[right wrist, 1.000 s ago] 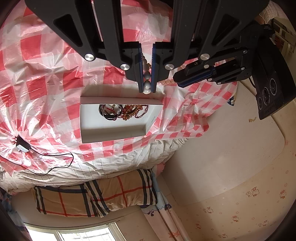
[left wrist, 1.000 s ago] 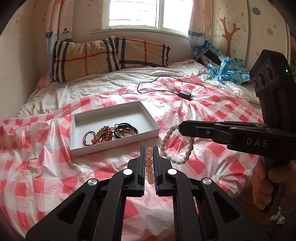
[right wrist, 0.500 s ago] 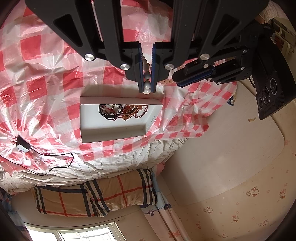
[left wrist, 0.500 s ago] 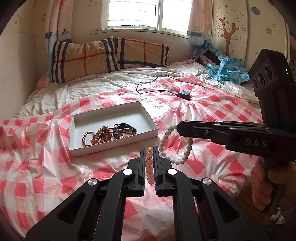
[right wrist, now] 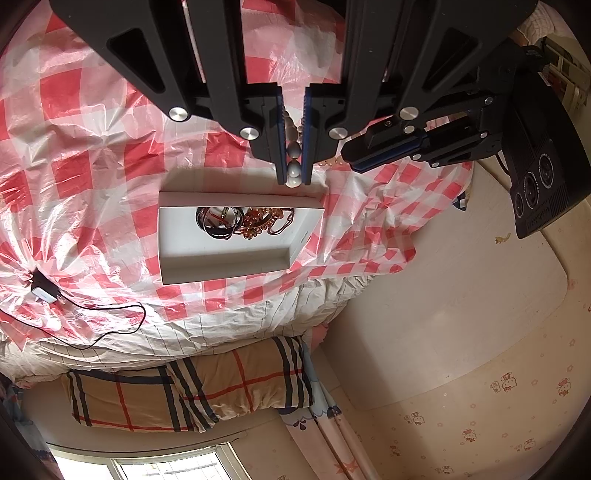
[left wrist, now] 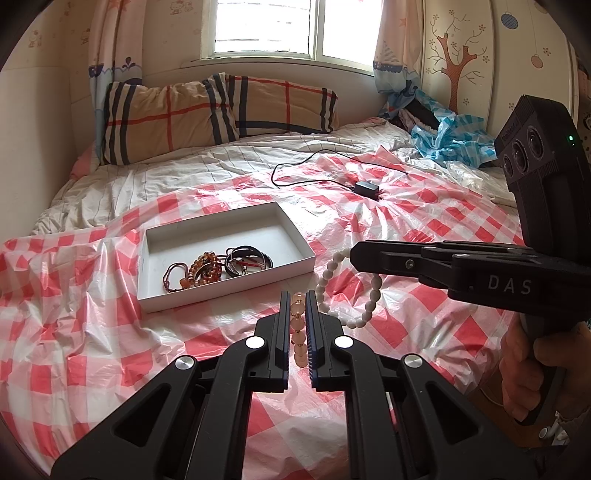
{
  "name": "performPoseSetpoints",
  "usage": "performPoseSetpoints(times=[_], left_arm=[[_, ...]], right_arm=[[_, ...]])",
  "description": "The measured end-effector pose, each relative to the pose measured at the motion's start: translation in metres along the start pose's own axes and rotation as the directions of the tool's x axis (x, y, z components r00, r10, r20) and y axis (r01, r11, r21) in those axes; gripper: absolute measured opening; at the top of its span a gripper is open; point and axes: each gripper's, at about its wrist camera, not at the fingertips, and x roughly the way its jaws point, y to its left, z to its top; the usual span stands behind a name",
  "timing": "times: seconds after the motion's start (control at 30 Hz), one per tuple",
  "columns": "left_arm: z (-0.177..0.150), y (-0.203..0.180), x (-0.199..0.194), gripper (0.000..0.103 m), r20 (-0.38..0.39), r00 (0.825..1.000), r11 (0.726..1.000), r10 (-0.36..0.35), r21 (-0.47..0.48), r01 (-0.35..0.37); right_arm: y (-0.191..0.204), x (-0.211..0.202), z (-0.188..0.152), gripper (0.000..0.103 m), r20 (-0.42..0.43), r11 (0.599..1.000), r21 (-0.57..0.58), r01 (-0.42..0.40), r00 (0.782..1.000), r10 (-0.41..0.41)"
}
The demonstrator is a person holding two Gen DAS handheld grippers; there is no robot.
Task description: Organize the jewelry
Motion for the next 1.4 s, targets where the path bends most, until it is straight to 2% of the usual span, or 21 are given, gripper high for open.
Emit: performPoseSetpoints(times=[1.4], left_arm=[[0.001, -0.003, -0.003, 0.007, -0.001, 1.0, 1.0, 0.002, -0.006, -0.002]], right_arm=[[0.007, 0.009, -0.001, 0.008, -0.004, 1.0, 0.0, -0.012, 1.0, 0.012]])
